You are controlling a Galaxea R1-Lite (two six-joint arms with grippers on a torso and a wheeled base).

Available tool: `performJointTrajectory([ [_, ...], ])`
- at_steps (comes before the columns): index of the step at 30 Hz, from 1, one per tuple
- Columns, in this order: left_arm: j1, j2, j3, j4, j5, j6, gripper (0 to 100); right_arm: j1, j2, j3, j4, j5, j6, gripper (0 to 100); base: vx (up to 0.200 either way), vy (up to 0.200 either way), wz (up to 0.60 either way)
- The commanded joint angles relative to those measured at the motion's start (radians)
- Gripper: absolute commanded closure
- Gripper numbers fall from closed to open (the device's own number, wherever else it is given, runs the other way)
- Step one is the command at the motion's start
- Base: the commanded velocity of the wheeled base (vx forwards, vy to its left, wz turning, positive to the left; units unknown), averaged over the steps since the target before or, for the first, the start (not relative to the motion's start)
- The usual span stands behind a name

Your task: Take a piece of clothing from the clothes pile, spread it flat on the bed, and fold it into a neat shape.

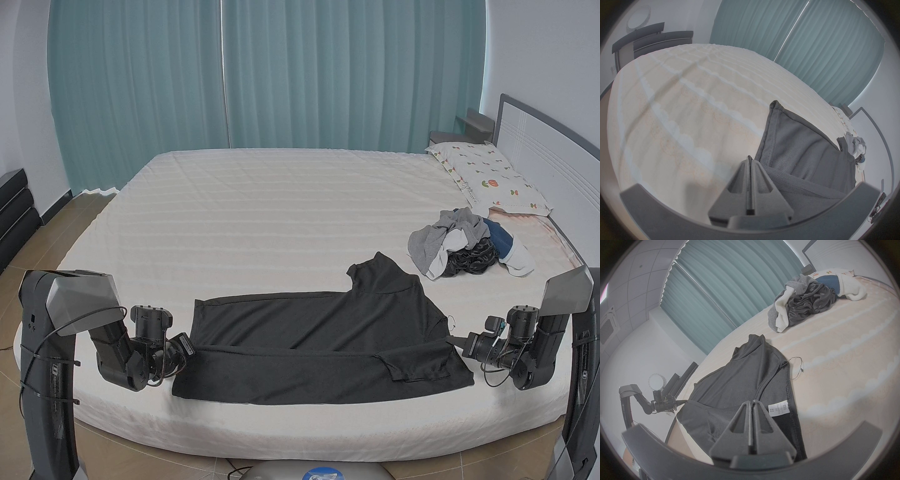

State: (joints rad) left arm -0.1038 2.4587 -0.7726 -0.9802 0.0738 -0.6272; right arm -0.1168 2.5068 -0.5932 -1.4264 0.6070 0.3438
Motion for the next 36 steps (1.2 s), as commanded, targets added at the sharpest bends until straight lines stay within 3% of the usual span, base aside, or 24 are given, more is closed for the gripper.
performJointTrajectory([
  [1,-0.007,0.005,-0.002,0.005,0.000,0.000,100,0.003,0.009,-0.002,0.001,0.000,0.000,100,0.000,0.000,0.00],
  [5,-0.008,0.005,-0.001,0.006,0.001,0.000,100,0.006,0.017,-0.002,0.003,-0.006,0.000,100,0.000,0.000,0.00],
  [6,-0.008,0.005,-0.001,0.008,0.001,0.000,0,0.006,0.017,-0.002,0.003,-0.007,0.000,0,0.000,0.000,0.00],
  [14,-0.008,-0.001,0.013,-0.002,0.000,-0.019,0,0.008,0.017,0.013,-0.017,-0.012,0.040,0,0.000,0.000,0.00],
  [18,-0.008,-0.004,0.016,-0.003,-0.005,-0.080,0,0.000,0.009,0.026,-0.074,-0.020,0.138,0,0.000,0.000,0.00],
  [20,0.001,-0.010,0.029,-0.012,-0.011,-0.100,0,-0.009,0.012,0.033,-0.129,-0.030,0.251,0,0.000,0.000,0.00],
  [25,0.010,-0.018,0.050,-0.084,-0.023,-0.158,0,-0.049,-0.005,0.027,-0.135,-0.030,0.366,0,0.000,0.000,0.00],
  [29,0.016,-0.027,0.053,-0.112,-0.022,-0.223,0,-0.052,-0.029,0.004,-0.137,-0.032,0.506,0,0.000,0.000,0.00],
  [36,0.035,-0.052,0.044,-0.115,-0.028,-0.308,0,-0.053,-0.032,0.003,-0.137,-0.033,0.524,0,0.000,0.000,0.00],
])
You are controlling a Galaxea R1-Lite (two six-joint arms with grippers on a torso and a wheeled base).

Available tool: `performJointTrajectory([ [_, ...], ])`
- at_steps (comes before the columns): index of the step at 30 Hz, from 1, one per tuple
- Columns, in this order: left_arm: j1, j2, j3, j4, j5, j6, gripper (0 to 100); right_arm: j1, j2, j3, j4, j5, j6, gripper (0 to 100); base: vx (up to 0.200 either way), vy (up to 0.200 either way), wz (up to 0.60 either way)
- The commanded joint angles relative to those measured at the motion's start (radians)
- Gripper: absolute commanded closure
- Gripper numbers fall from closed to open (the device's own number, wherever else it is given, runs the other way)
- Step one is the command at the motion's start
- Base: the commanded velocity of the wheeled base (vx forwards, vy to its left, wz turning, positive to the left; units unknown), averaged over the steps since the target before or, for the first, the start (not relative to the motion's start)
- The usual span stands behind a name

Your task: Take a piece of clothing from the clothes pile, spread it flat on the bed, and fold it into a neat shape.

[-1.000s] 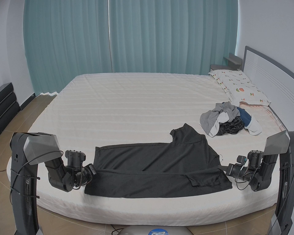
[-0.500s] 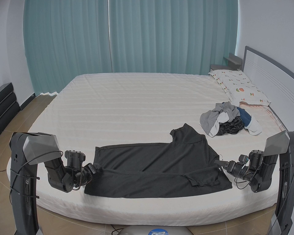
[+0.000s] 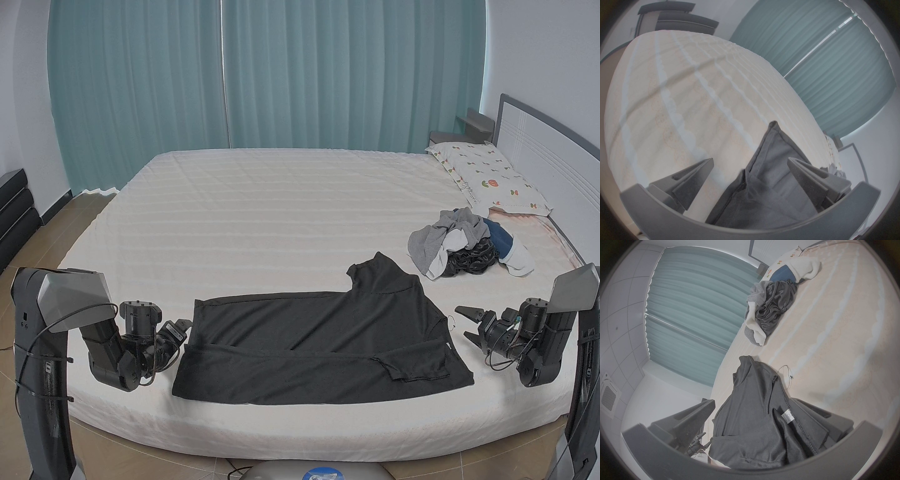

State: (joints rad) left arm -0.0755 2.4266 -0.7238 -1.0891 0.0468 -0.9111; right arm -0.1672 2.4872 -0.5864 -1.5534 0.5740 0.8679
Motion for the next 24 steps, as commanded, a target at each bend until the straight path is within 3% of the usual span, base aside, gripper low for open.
performJointTrajectory([
  [1,0.007,-0.020,-0.005,-0.006,-0.001,-0.025,0,-0.003,-0.013,-0.004,-0.010,0.001,0.000,0,0.000,0.000,0.00],
  [7,0.016,-0.021,-0.025,-0.018,0.001,-0.049,0,-0.003,-0.013,0.000,-0.010,0.001,0.000,0,0.000,0.000,0.00],
  [16,0.023,-0.029,-0.022,-0.018,-0.027,-0.065,0,-0.003,-0.011,0.000,-0.010,0.001,-0.001,0,0.200,0.000,0.00],
  [24,0.023,-0.027,-0.026,-0.018,-0.027,-0.066,0,0.000,-0.008,0.003,-0.010,0.000,-0.013,0,0.000,0.000,0.00],
])
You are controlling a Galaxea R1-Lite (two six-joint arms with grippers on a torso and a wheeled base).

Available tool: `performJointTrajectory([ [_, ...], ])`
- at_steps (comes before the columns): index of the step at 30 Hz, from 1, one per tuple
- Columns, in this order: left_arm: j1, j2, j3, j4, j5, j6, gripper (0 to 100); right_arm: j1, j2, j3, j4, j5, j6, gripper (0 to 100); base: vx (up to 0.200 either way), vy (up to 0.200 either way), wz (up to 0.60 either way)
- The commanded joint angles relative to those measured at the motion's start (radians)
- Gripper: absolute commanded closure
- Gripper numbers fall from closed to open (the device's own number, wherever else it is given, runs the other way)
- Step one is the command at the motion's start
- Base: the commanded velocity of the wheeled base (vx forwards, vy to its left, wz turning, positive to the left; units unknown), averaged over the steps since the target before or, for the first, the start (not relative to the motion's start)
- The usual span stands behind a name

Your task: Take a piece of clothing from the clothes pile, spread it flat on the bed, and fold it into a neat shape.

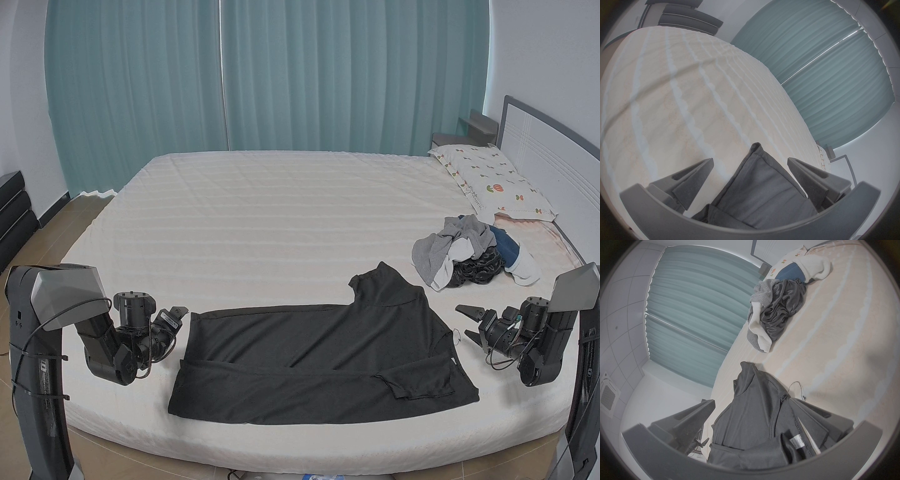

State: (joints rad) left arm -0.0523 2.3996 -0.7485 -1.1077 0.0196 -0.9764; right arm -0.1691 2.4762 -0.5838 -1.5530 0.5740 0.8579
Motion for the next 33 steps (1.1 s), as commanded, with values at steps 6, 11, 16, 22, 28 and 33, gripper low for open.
performJointTrajectory([
  [6,-0.004,0.000,-0.009,-0.001,0.002,0.002,0,0.003,0.003,0.002,-0.010,0.000,-0.008,0,0.000,0.000,0.00],
  [11,-0.027,-0.002,-0.064,0.015,0.002,0.008,0,0.003,0.003,0.002,-0.010,0.000,-0.008,0,0.000,0.000,0.00],
  [16,-0.037,0.003,-0.163,0.084,0.011,0.087,0,0.003,0.003,0.004,-0.010,0.001,-0.008,0,0.000,0.000,0.00],
  [22,-0.060,0.092,-0.293,0.118,0.013,0.205,0,0.007,0.004,0.006,-0.010,0.000,-0.008,0,0.000,0.000,0.00],
  [28,-0.070,0.181,-0.448,0.170,0.002,0.214,0,0.007,0.004,0.012,-0.010,0.000,-0.011,0,0.000,0.000,0.00],
  [33,-0.058,0.207,-0.469,0.189,0.023,0.245,0,0.007,0.006,0.012,-0.010,0.000,-0.022,0,0.000,0.000,0.00],
])
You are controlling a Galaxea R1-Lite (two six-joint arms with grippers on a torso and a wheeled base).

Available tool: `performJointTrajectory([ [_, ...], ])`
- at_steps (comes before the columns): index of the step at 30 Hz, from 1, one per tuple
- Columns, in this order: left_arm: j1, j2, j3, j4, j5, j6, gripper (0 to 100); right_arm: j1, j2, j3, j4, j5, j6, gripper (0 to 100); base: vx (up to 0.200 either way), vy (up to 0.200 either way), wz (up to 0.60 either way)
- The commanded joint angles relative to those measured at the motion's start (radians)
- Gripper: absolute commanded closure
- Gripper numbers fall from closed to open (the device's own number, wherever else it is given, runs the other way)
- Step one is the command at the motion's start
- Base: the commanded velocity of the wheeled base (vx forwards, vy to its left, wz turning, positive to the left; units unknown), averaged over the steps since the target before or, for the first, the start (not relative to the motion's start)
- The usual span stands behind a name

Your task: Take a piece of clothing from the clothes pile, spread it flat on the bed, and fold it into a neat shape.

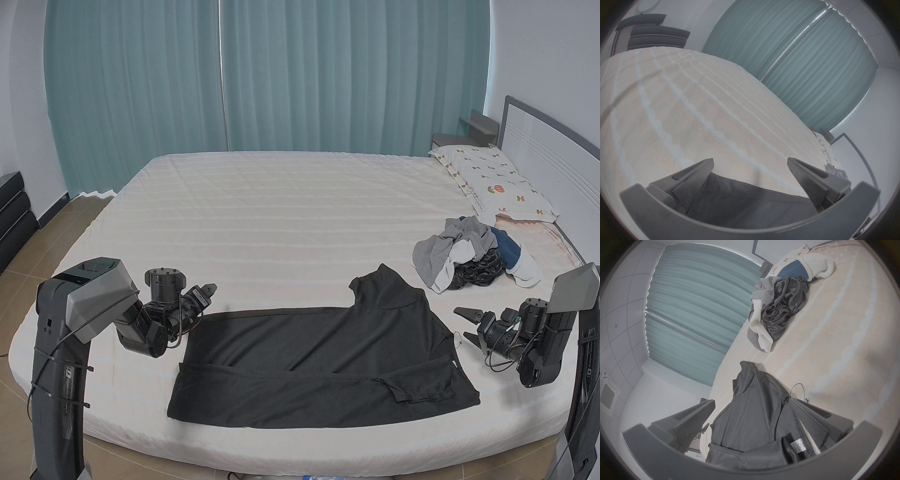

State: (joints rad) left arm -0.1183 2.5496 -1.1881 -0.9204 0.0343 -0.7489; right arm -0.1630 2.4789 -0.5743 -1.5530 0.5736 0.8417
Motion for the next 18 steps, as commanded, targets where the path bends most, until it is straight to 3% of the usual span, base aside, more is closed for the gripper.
performJointTrajectory([
  [1,0.008,0.057,-0.030,0.002,0.009,0.017,0,0.000,0.003,0.002,-0.010,0.000,-0.006,0,0.000,0.000,0.00],
  [6,0.014,0.054,-0.022,-0.003,0.046,0.020,0,0.000,0.003,0.004,-0.010,0.000,-0.006,0,0.000,0.000,0.00],
  [18,0.006,0.032,0.087,-0.075,0.035,0.042,0,0.000,0.003,0.004,-0.010,0.000,-0.009,0,0.000,0.000,0.00],
])
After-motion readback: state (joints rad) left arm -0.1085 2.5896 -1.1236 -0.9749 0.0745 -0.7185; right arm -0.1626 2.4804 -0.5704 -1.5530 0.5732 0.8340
